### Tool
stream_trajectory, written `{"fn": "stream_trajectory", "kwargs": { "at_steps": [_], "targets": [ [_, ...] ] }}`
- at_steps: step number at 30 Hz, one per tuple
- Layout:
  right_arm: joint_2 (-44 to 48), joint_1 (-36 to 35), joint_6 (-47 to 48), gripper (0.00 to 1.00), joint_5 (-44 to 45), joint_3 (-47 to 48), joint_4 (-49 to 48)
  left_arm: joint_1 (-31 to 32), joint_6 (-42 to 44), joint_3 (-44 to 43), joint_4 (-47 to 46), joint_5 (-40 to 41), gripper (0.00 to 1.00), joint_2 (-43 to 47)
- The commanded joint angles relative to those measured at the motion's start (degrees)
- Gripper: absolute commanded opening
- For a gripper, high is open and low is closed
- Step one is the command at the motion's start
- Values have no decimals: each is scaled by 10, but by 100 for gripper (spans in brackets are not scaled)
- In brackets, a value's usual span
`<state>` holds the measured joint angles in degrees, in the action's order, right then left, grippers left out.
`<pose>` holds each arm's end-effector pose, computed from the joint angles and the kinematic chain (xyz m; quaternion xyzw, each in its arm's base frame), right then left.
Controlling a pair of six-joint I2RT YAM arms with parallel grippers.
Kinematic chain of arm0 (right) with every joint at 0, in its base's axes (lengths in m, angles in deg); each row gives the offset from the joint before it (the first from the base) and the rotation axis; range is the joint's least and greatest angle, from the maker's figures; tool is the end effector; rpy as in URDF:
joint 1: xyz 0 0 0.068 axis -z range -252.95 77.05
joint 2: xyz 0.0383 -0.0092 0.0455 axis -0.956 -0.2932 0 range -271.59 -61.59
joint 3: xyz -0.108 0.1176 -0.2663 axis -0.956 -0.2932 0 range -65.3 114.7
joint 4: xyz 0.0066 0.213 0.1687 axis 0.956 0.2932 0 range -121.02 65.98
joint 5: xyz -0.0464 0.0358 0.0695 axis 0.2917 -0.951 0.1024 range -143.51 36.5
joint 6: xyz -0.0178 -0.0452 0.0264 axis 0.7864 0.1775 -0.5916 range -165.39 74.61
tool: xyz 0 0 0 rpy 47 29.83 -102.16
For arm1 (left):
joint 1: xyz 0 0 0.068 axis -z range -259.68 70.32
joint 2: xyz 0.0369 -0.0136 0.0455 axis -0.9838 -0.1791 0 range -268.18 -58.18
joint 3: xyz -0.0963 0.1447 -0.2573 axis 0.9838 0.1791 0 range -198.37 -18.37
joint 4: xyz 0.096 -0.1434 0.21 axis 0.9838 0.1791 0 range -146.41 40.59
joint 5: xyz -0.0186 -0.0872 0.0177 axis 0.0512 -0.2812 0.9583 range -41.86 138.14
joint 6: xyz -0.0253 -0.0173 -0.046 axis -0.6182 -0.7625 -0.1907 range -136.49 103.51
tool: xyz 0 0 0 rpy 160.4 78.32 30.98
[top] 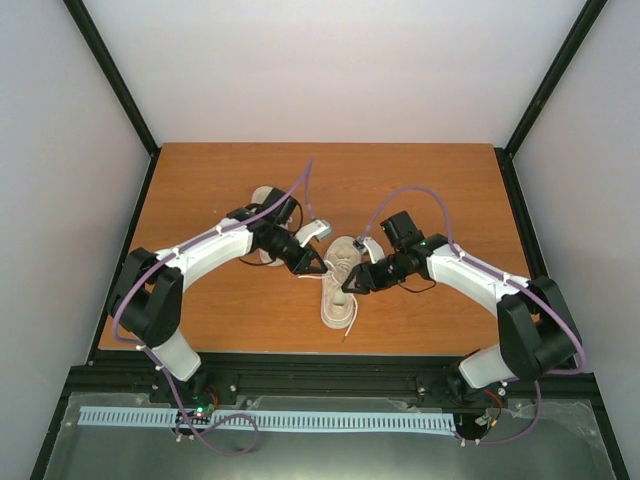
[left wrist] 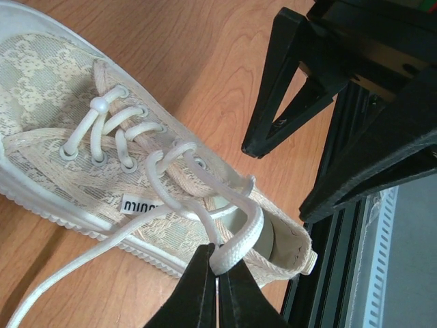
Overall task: Tie the shoes
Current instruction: Cross the shoelace with the shoelace.
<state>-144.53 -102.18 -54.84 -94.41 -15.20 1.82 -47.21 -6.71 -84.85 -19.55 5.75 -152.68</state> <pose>0.2259 0.1547 0.2322 -0.2299 0.8897 0.3877 0.0731 0.2741 -0.2046 0.2559 0.4013 0.8205 -0.3859 0.1293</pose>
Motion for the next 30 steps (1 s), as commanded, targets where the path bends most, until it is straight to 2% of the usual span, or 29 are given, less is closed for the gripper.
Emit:
{"fn": "stream_trajectory", "kwargs": {
  "at_steps": [1,11,16,30],
  "targets": [
    [-13,-1,3,51,-12,-4,-36,10,-5,-3,-10,-10,1,10],
    [-43,-1,18,32,-29,-16,-42,15,-8,1,-8,-4,1,9],
    [-32,-1,12,5,-17,-15,-36,24,-21,12,-12,7,1,16],
    [3,0,4,3,12,-12,-1,54,-88,94,-63,34,1,60]
  ]
}}
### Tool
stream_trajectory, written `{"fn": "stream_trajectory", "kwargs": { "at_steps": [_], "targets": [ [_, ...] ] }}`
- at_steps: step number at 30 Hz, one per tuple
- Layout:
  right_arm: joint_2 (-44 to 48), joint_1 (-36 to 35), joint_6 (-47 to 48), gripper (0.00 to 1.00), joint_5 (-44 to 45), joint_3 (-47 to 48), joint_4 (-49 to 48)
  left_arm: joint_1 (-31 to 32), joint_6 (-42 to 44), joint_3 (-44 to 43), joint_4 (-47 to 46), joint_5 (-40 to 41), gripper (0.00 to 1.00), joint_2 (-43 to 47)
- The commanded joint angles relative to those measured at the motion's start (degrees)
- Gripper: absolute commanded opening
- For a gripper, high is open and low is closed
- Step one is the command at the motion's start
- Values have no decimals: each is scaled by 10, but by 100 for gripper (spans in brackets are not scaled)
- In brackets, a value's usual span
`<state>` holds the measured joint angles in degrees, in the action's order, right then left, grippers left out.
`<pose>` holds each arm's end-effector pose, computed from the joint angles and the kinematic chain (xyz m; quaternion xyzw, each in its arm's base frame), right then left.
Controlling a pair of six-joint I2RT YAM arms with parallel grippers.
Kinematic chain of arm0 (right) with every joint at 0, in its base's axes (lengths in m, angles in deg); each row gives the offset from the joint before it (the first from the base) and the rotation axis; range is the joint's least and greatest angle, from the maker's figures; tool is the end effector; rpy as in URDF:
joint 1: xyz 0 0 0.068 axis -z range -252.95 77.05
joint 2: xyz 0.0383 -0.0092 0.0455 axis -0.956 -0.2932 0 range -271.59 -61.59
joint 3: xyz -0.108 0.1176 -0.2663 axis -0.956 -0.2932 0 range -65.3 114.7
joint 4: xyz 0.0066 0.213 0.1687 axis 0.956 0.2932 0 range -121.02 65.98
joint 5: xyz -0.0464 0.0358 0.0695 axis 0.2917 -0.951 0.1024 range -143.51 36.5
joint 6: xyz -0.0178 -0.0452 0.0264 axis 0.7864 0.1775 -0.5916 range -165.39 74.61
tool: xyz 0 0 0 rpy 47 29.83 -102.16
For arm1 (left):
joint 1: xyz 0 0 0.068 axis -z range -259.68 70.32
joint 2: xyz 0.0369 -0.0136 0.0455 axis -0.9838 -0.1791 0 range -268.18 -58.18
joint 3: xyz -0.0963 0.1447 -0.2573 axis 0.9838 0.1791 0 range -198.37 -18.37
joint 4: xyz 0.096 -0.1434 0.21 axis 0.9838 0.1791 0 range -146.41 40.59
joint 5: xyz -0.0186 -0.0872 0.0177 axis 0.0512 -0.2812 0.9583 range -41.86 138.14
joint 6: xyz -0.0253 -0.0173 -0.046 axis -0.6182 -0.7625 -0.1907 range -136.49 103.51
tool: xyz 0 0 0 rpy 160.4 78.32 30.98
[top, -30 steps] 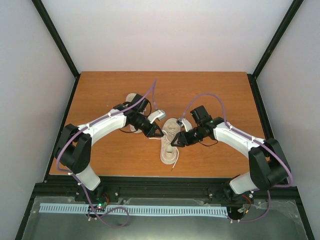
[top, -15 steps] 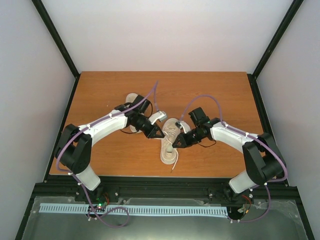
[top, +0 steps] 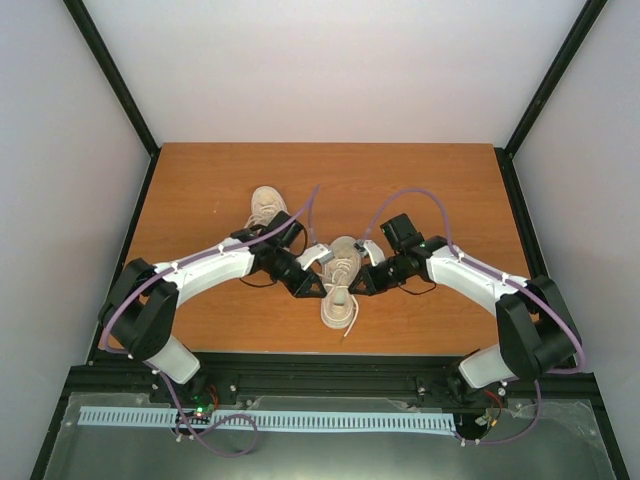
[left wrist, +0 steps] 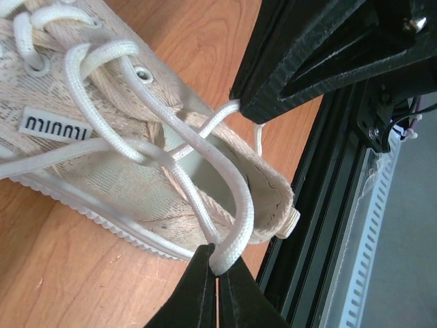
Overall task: Tie the shoes
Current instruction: Cross the shoelace with the shoelace.
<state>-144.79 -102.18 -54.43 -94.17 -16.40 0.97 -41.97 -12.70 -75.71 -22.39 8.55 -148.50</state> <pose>0.2243 0.1537 0.2256 -0.2312 0.8909 0.3845 0.0706 0.2300 -0.2082 0.2325 0.3898 0.8383 -0.3722 0.0826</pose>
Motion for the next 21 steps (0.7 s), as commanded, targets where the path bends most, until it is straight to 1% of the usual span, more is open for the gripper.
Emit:
{"fn": "stream_trajectory", "kwargs": {
  "at_steps": [1,4,8,11,18,21],
  "targets": [
    [5,0,0,3,8,-2,6,2,-30,3,-34,5,1,17],
    [8,0,-7,3,3,1,2,5,-26,3,-26,1,1,10],
    [23,0,-30,3,53,24,13,10,-6,1,8,15,3,4],
    [26,0,-36,3,67,45,14,10,-1,10,24,22,4,14],
    [-24,0,-24,3,40,96,19,10,-7,11,22,17,5,6],
    [-48,-1,-11,3,23,120,31,10,-10,5,21,17,7,3]
  ]
}}
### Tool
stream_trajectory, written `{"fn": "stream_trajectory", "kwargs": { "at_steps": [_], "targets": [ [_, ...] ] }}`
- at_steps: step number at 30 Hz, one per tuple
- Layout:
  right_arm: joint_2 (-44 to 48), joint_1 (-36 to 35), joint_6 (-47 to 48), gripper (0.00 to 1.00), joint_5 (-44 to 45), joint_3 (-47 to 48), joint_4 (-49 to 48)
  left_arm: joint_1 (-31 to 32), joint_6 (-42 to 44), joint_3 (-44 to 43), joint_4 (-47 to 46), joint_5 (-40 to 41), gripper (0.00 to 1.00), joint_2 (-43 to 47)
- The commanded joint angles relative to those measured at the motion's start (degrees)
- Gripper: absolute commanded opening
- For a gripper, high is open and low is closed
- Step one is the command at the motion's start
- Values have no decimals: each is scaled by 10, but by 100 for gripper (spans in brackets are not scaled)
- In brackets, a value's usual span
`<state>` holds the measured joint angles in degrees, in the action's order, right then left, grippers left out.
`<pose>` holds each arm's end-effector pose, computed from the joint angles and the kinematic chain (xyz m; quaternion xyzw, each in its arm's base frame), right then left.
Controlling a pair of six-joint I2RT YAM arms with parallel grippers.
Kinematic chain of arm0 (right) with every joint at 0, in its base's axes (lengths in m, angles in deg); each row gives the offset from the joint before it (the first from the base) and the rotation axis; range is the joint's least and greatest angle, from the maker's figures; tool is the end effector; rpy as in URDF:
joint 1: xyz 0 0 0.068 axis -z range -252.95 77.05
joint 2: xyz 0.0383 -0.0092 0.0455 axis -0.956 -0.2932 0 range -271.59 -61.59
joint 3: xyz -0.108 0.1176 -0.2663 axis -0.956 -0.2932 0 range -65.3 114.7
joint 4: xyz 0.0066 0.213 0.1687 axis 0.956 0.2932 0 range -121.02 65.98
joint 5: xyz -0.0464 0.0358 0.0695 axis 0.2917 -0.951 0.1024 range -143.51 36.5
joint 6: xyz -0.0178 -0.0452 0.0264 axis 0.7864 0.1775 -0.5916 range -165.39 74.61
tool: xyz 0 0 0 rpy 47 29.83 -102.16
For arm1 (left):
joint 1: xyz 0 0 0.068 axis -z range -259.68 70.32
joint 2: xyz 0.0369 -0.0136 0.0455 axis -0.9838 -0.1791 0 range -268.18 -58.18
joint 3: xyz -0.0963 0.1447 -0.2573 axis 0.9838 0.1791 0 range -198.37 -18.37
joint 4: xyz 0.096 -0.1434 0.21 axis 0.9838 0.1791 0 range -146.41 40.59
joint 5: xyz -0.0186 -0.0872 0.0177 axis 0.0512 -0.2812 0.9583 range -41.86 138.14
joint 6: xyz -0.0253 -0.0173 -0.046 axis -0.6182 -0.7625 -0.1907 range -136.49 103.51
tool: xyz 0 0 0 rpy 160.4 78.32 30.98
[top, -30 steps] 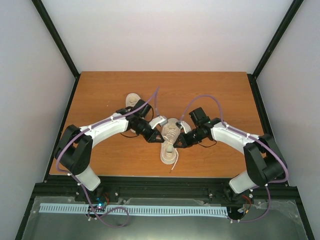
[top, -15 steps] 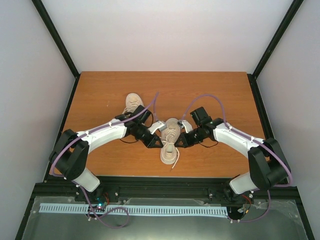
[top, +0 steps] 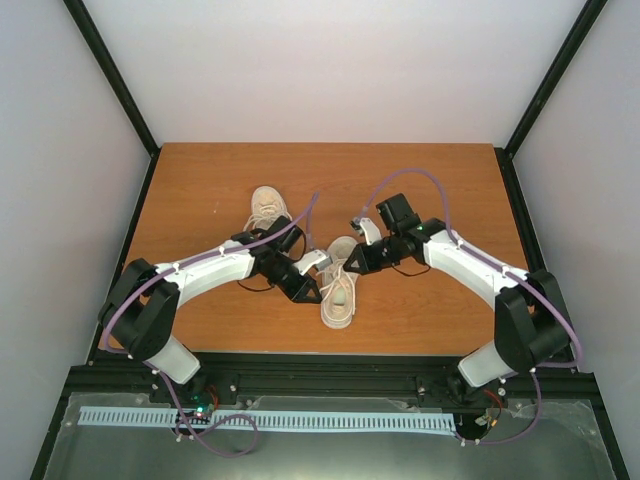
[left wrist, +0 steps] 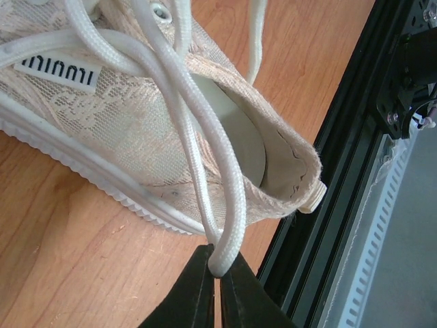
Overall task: Tie the shoes
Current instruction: Cross the shoelace with the shoelace.
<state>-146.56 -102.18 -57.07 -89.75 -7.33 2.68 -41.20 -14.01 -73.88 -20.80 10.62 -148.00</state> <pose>0.2509 0.1659 0.2614 -0.2181 0.8967 0.3660 0.1201 0.2205 -0.2046 0.2240 0.3788 0.8538 -0.3522 0.0591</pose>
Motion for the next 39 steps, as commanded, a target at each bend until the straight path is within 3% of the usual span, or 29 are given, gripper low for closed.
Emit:
{"fn": "stream_trajectory", "kwargs": {
  "at_steps": [1,6,11,16,21,28,39],
  "targets": [
    [-40,-1,20,3,-23,36,19,3,-1,-14,4,-1,11,0],
    [-52,-1,34,3,-25,44,38,1,-42,14,-10,52,61,57],
    [-42,-1,41,3,-26,23,49,-22,-104,13,12,71,71,127],
    [-42,-1,43,3,-25,21,50,-51,-184,-57,-2,46,65,103],
    [-46,-1,49,3,-16,29,55,-51,-194,-151,26,-16,44,-29],
    [-51,-1,52,3,-12,37,56,-51,-156,-197,65,-40,37,-112],
    [-61,-1,56,3,-18,41,58,-50,-147,-207,72,-46,23,-152]
  ]
}}
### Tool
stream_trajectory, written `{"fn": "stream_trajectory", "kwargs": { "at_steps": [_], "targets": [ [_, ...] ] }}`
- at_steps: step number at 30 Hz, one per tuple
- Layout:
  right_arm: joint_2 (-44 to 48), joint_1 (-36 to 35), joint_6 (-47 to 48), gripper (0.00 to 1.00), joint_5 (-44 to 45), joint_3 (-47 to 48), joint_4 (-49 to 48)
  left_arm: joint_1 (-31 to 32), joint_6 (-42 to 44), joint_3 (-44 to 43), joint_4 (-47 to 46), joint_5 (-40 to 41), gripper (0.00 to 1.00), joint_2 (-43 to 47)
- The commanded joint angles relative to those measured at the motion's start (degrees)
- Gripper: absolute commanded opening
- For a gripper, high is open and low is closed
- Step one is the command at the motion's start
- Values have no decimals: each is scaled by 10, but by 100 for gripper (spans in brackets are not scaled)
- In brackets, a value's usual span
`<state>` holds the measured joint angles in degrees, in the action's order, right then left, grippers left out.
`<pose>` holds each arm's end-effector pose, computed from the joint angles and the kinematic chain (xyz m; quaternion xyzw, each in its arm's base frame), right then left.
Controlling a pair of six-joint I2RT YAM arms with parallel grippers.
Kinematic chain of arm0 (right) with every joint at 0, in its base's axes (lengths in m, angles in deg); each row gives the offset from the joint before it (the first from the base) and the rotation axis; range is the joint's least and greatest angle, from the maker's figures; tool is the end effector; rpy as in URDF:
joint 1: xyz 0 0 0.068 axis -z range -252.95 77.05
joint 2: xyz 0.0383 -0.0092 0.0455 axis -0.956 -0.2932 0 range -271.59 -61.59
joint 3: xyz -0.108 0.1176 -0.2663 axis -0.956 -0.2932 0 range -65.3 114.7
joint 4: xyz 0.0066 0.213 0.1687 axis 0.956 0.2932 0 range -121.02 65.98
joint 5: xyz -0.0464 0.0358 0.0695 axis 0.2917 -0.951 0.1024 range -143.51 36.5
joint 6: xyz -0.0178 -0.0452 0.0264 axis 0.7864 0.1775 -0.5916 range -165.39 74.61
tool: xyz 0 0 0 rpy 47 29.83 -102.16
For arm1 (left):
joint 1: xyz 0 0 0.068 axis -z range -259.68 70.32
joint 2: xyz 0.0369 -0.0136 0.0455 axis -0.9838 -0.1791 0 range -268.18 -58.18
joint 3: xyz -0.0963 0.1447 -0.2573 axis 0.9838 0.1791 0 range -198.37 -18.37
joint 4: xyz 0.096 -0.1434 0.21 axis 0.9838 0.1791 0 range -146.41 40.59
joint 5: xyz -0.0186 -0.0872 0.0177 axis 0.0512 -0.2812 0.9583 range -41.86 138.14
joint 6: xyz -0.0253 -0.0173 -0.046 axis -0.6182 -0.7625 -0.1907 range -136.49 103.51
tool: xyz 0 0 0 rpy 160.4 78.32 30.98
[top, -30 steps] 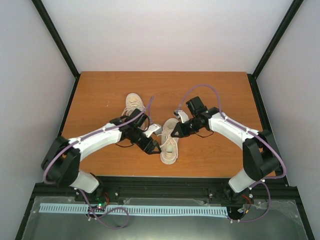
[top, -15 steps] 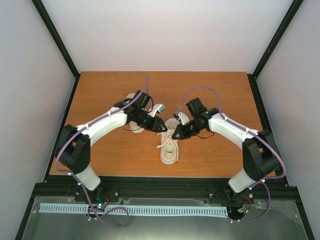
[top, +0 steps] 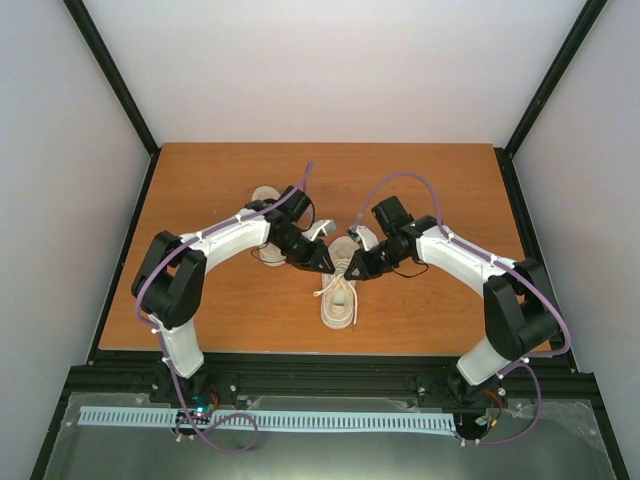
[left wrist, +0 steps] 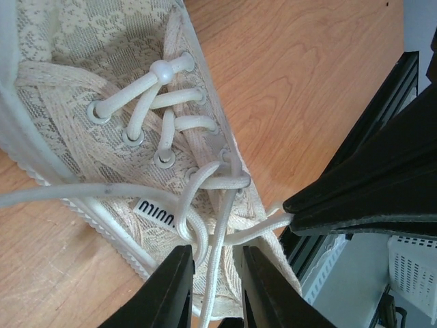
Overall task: Tie the shoes
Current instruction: Cross the shoelace with the shoelace.
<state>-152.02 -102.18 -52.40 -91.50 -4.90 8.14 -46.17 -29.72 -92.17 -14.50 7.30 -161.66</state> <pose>0.2599 0.1721 0.2432 -0.2369 0.9012 0.3574 0.0628 0.2991 -0.2276 0.2361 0.2178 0.9008 -0.3756 0.0009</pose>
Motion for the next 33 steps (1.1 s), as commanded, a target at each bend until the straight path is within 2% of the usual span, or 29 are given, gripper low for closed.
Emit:
{"fn": "stream_trajectory", "kwargs": {
  "at_steps": [1,10,27,29,33],
  "targets": [
    [-7,-1,9,3,-1,17,3,-1,7,-24,6,-9,23,-18],
    [-10,-1,13,3,-5,16,6,1,2,-37,-5,25,21,-37],
    [-12,-1,17,3,-3,19,9,20,17,-61,6,24,29,-70],
    [-12,-1,16,3,-2,19,8,21,18,-61,7,29,25,-72],
    [-8,0,10,3,13,20,8,22,11,-53,-7,41,5,-58]
  ]
}}
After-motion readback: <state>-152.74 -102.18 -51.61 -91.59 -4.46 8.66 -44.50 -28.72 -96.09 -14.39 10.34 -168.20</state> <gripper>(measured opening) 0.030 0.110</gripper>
